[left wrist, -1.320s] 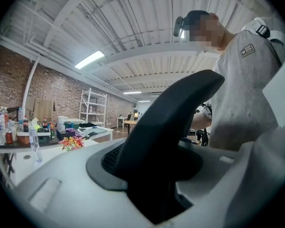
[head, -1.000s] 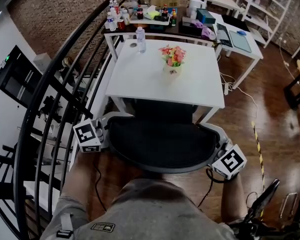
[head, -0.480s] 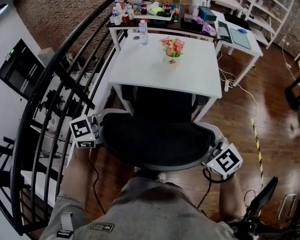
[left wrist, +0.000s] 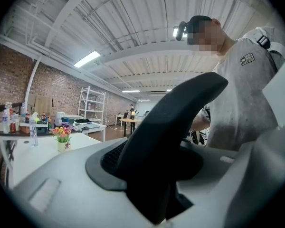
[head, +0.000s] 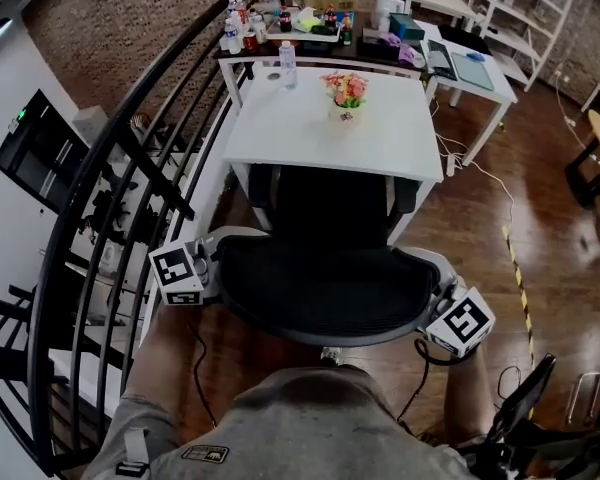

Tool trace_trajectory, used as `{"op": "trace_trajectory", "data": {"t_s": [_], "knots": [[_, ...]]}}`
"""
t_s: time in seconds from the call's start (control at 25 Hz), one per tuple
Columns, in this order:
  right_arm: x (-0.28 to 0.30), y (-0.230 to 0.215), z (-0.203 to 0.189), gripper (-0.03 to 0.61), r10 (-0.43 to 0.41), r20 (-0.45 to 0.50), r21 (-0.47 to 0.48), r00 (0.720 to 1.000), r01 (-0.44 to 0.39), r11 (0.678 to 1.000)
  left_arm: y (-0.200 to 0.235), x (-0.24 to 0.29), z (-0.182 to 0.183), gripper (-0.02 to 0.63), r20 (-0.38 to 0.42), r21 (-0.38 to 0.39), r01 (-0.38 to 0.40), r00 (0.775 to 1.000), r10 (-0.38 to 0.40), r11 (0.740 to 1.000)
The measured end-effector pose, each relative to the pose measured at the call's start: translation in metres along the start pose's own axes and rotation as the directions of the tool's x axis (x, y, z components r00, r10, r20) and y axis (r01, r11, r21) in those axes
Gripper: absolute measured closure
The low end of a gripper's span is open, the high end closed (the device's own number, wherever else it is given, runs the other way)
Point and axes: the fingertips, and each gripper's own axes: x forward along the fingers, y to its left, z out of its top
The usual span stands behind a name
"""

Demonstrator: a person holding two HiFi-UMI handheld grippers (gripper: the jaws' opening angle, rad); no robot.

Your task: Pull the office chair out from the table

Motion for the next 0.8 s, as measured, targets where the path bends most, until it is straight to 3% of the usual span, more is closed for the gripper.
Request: {"op": "trace_trajectory", "data": {"t_s": [0.8], "knots": [[-0.042, 0.123, 0.005, 0.333, -0.064, -0.035, 0.051, 0.997, 0.066, 0.997, -0.108, -0.049, -0.010, 0.400, 0.008, 0.038, 0.052, 0.999, -0.052, 0.998]]}}
